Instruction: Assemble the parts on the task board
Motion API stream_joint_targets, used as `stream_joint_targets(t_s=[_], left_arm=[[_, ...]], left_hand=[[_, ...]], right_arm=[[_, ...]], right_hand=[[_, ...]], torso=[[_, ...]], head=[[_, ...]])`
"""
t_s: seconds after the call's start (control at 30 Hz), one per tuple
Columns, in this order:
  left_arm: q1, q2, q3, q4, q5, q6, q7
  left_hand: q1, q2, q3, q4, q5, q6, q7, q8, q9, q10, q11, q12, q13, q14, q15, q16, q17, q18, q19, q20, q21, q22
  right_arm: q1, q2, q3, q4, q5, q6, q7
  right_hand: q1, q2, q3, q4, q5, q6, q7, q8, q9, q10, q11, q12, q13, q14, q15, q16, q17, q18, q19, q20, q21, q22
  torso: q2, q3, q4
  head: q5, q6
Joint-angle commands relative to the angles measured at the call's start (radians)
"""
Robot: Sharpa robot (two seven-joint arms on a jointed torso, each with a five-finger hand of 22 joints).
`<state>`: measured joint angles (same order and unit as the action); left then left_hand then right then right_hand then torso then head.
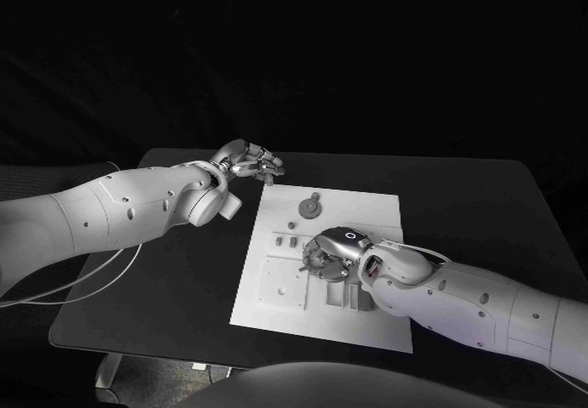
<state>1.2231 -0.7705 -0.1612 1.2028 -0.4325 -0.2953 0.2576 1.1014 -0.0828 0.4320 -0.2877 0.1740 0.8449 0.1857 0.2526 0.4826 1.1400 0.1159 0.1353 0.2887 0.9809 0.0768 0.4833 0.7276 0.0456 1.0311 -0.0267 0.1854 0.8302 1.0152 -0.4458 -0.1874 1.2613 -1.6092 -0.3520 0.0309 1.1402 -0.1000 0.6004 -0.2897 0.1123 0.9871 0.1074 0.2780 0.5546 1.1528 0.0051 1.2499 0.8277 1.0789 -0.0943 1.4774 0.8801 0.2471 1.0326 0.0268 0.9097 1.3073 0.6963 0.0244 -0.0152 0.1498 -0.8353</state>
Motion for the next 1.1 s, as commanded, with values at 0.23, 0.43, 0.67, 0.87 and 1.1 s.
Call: stream_joint_targets(t_s=[0.23,0.43,0.67,0.87,1.1], left_arm=[[0.002,0.001,0.001,0.002,-0.002,0.006,0.006],[0.002,-0.001,0.001,0.003,-0.002,0.008,0.006],[0.002,-0.008,0.001,0.006,-0.002,0.013,0.004],[0.002,-0.019,0.001,0.018,-0.014,0.024,-0.008],[0.001,-0.045,0.0,0.057,-0.132,0.094,-0.109]], left_hand=[[0.011,0.002,-0.006,0.0,-0.002,-0.004,0.004,0.005,-0.001,0.005,0.004,-0.004,-0.001,0.002,0.002,-0.007,0.002,0.021,-0.001,0.006,-0.006,0.002],[0.009,0.003,-0.007,0.001,-0.002,-0.003,0.004,0.005,-0.001,0.006,0.004,-0.004,-0.001,0.003,0.002,-0.008,0.004,0.021,0.0,0.006,-0.006,0.002],[-0.003,0.003,-0.011,0.003,-0.002,-0.003,0.004,0.006,-0.002,0.009,0.003,-0.004,0.0,0.008,0.001,-0.01,0.009,0.021,0.004,0.005,-0.005,0.004],[-0.029,0.008,-0.018,0.008,-0.002,0.002,0.001,0.011,-0.004,0.016,0.0,-0.004,0.001,0.016,-0.002,-0.016,0.019,0.022,0.009,0.003,-0.004,0.008],[-0.086,0.015,-0.039,0.019,-0.004,0.027,-0.01,0.026,-0.002,0.034,-0.008,0.001,0.008,0.031,-0.009,-0.022,0.04,0.025,0.02,-0.004,0.001,0.02]], right_arm=[[-0.001,-0.007,-0.001,0.013,-0.002,-0.015,0.008],[0.0,-0.021,0.005,0.043,0.028,-0.033,0.022],[0.015,-0.045,0.023,0.088,0.047,-0.042,0.028],[0.036,-0.075,0.038,0.123,0.064,-0.032,0.026],[0.051,-0.113,0.059,0.163,0.093,-0.025,0.022]], right_hand=[[0.0,0.009,-0.003,-0.002,0.002,0.018,-0.003,0.008,0.004,-0.001,-0.012,0.001,0.0,-0.002,-0.011,0.003,0.0,0.015,-0.007,0.0,0.0,0.018],[-0.013,0.013,-0.005,-0.002,0.002,0.005,-0.001,-0.001,0.001,0.002,-0.01,0.0,-0.001,0.001,-0.012,0.003,-0.001,0.015,-0.003,-0.001,0.001,0.017],[-0.031,0.018,-0.005,0.001,0.013,-0.001,0.002,-0.007,-0.001,0.008,-0.008,0.001,-0.002,0.008,-0.011,0.003,-0.003,0.015,0.004,-0.003,0.003,0.016],[-0.05,0.022,-0.002,0.003,0.025,-0.004,0.003,-0.011,-0.002,0.012,-0.007,-0.001,-0.003,0.012,-0.009,0.002,-0.004,0.015,0.008,-0.003,0.002,0.014],[-0.062,0.022,-0.001,0.005,0.027,-0.006,0.004,-0.014,-0.004,0.013,-0.006,-0.002,-0.004,0.013,-0.009,0.001,-0.005,0.015,0.01,-0.004,0.002,0.014]], torso=[[0.0,0.0001,0.0004],[-0.001,0.0003,-0.0002],[-0.001,0.0001,-0.0013],[-0.001,0.0001,-0.0014],[-0.001,0.0014,-0.0023]], head=[[-0.001,0.0],[-0.002,0.003],[-0.004,0.008],[-0.007,0.015],[-0.011,0.029]])
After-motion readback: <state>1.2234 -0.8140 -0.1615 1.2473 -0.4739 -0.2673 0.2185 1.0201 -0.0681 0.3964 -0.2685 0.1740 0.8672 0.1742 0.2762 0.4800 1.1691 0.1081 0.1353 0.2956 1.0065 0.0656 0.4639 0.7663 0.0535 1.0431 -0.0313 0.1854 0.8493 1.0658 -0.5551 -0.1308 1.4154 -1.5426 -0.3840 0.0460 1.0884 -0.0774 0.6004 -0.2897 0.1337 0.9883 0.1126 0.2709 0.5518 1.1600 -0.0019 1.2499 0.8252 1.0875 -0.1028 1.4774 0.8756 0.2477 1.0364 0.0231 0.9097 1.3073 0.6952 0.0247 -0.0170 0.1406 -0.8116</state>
